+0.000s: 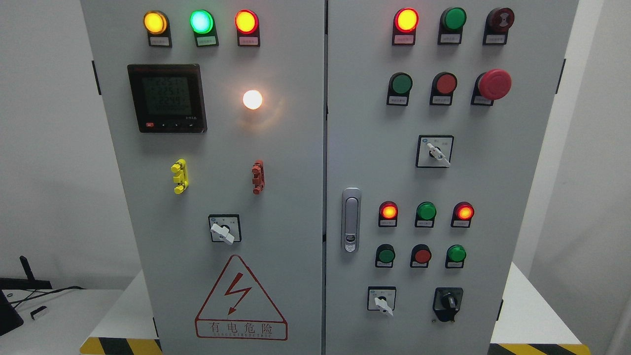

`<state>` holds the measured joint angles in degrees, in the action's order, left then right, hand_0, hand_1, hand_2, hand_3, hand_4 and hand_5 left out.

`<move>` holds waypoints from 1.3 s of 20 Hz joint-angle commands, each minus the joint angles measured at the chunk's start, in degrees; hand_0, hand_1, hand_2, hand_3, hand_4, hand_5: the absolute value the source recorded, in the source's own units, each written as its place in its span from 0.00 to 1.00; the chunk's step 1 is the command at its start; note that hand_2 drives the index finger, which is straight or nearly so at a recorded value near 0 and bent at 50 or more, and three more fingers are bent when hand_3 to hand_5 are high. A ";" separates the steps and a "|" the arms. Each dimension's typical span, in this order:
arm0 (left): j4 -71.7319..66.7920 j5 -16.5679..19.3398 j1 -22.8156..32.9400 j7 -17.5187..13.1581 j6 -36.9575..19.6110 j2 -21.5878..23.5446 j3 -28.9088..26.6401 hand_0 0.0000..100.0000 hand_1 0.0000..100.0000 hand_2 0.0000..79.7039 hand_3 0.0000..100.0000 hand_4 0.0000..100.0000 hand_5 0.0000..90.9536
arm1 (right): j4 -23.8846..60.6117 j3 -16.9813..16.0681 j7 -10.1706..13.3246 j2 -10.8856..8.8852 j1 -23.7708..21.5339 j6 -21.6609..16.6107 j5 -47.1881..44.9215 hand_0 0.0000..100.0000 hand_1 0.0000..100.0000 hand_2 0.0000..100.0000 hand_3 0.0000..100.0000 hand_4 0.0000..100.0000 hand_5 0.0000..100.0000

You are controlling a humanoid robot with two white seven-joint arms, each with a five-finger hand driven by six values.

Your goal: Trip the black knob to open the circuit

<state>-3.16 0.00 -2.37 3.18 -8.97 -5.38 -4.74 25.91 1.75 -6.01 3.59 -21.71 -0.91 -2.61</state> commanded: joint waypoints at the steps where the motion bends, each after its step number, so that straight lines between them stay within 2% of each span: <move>1: 0.00 1.76 0.00 -0.02 0.00 -0.07 0.00 0.12 0.39 0.00 0.00 0.00 0.00 | 27.42 -4.64 -3.12 -2.97 -7.99 -0.49 -0.55 0.29 0.51 0.23 0.33 0.25 0.24; 3: 0.00 1.76 0.00 -0.02 0.00 0.02 0.00 0.12 0.39 0.00 0.00 0.00 0.00 | 33.47 -6.32 -4.27 -4.55 -10.27 -0.75 -3.43 0.29 0.52 0.25 0.38 0.32 0.30; 5: 0.00 1.76 0.00 -0.02 0.00 -0.07 0.00 0.12 0.39 0.00 0.00 0.00 0.00 | 41.20 -6.41 -4.45 -6.31 -13.08 -1.19 -8.88 0.29 0.52 0.25 0.41 0.37 0.33; 6: 0.00 1.76 0.00 -0.02 0.00 0.02 0.00 0.12 0.39 0.00 0.00 0.00 0.00 | 44.81 -6.67 -4.36 -6.66 -14.14 -1.80 -10.12 0.29 0.53 0.27 0.48 0.43 0.38; 7: 0.00 1.76 0.00 -0.02 0.00 -0.07 0.00 0.12 0.39 0.00 0.00 0.00 0.00 | 47.80 -7.63 -4.01 -6.67 -14.85 -2.94 -10.13 0.29 0.53 0.28 0.49 0.45 0.39; 10: 0.00 1.76 0.00 -0.02 0.00 0.02 0.00 0.12 0.39 0.00 0.00 0.00 0.00 | 55.37 -9.49 -2.35 -5.97 -15.73 -7.34 -9.87 0.29 0.54 0.30 0.53 0.47 0.42; 12: 0.00 1.76 0.00 -0.02 0.00 0.02 0.00 0.12 0.39 0.00 0.00 0.00 0.00 | 60.64 -10.71 -1.03 -4.92 -15.73 -7.88 -9.69 0.28 0.55 0.31 0.55 0.49 0.43; 15: 0.00 1.76 0.00 -0.02 0.00 -0.07 0.00 0.12 0.39 0.00 0.00 0.00 0.00 | 69.16 -11.51 0.12 -2.28 -16.78 -7.70 -9.60 0.27 0.57 0.32 0.57 0.50 0.45; 19: 0.00 1.76 0.00 -0.02 0.00 -0.07 0.00 0.12 0.39 0.00 0.00 0.00 0.00 | 76.65 -12.56 2.40 -2.45 -17.67 -7.87 -9.43 0.26 0.58 0.33 0.59 0.51 0.46; 23: 0.00 1.76 0.00 -0.02 0.00 0.02 0.00 0.12 0.39 0.00 0.00 0.00 0.00 | 81.05 -15.46 2.93 -2.80 -17.84 -7.88 -9.43 0.27 0.58 0.35 0.61 0.52 0.49; 24: 0.00 1.76 0.00 -0.02 0.00 0.02 0.00 0.12 0.39 0.00 0.00 0.00 0.00 | 82.62 -15.90 3.02 -2.89 -17.67 -7.70 -9.43 0.27 0.58 0.35 0.62 0.55 0.54; 25: 0.00 1.76 0.00 -0.02 0.00 -0.07 0.00 0.12 0.39 0.00 0.00 0.00 0.00 | 84.03 -16.34 3.02 -2.89 -17.32 -7.70 -9.43 0.26 0.59 0.35 0.65 0.61 0.63; 26: 0.00 1.76 0.00 -0.02 0.00 0.02 0.00 0.12 0.39 0.00 0.00 0.00 0.00 | 85.26 -16.52 3.02 -2.80 -16.97 -7.70 -9.34 0.25 0.60 0.36 0.72 0.68 0.74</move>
<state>-3.16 0.00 -2.37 3.18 -8.97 -5.39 -4.75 90.22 -9.71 -3.30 0.00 -38.82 -8.77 -11.92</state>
